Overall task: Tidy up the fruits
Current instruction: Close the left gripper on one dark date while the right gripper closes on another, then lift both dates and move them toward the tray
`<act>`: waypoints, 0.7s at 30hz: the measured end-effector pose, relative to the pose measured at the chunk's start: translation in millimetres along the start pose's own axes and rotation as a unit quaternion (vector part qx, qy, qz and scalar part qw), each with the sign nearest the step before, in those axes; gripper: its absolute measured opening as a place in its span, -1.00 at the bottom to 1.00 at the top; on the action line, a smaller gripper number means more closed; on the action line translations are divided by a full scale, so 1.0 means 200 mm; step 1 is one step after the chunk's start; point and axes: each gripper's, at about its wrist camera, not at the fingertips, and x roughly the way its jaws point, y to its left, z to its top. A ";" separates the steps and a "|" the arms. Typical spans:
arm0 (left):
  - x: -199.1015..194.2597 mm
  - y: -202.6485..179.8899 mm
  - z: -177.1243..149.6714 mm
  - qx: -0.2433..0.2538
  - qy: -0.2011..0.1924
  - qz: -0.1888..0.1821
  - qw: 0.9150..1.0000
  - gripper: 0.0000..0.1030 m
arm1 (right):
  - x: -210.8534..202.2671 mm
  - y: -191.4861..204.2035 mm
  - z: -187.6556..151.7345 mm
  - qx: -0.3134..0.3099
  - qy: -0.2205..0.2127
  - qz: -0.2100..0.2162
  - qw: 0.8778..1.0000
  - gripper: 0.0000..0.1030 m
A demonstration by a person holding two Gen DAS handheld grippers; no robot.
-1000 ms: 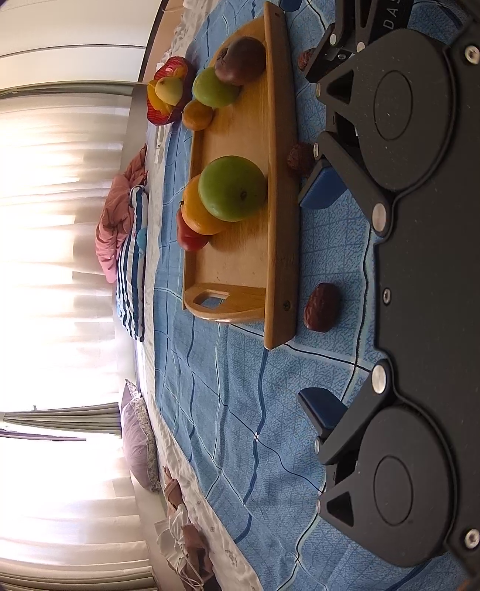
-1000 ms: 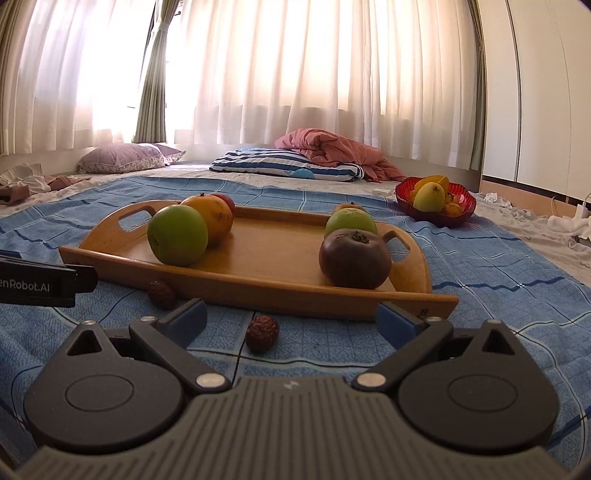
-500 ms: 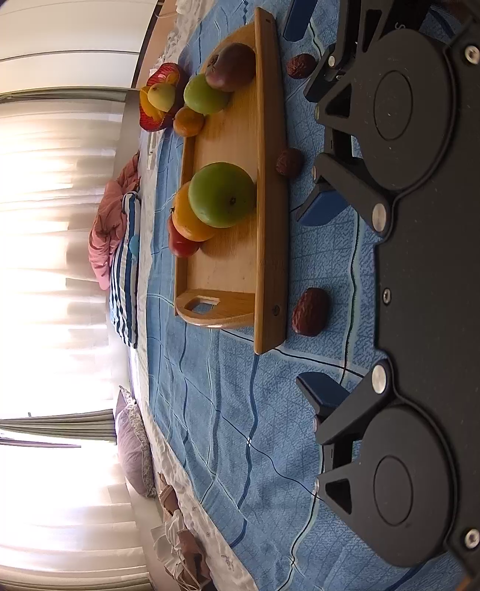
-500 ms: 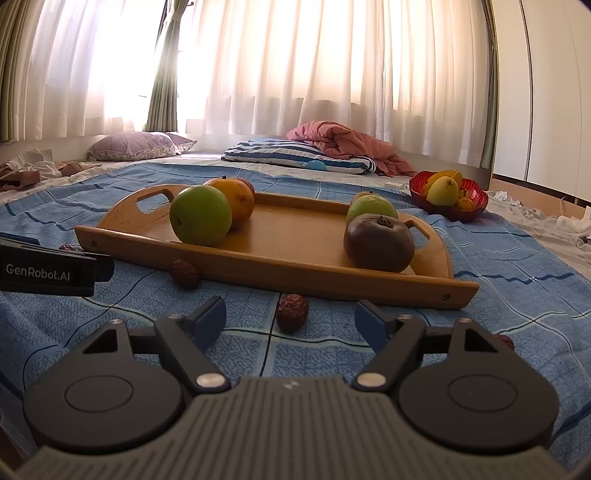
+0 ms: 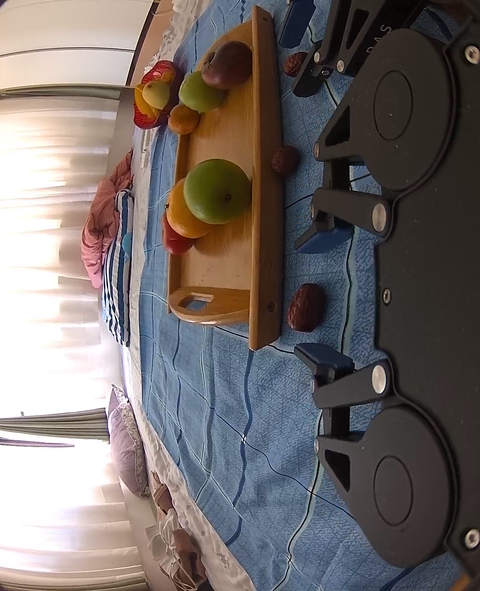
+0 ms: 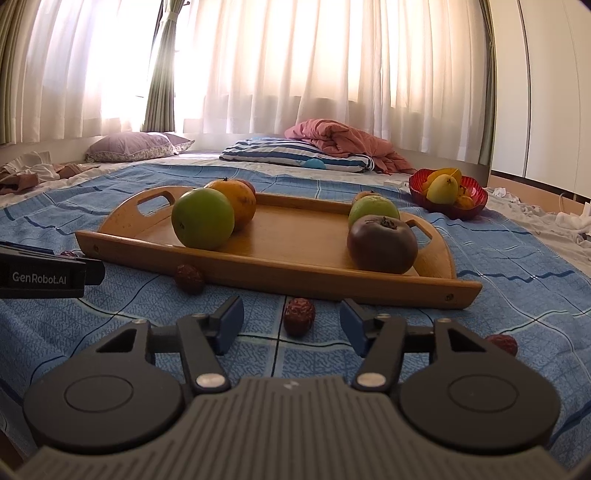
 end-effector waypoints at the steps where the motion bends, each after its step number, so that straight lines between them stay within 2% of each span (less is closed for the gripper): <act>1: 0.00 0.00 0.00 -0.002 0.001 0.000 1.000 -0.06 | 0.00 0.00 0.00 0.001 0.000 -0.001 1.000 0.24; 7: 0.01 0.02 0.02 -0.009 0.005 0.000 1.000 -0.31 | 0.01 0.00 0.01 0.002 0.008 -0.004 1.000 0.05; 9: 0.01 0.02 0.02 -0.006 0.007 0.003 1.000 -0.45 | 0.02 0.00 0.01 0.001 0.011 -0.002 1.000 0.01; 21: 0.01 0.00 0.03 0.008 0.001 0.006 1.000 -0.46 | 0.03 0.02 0.02 -0.013 0.023 0.000 1.000 -0.42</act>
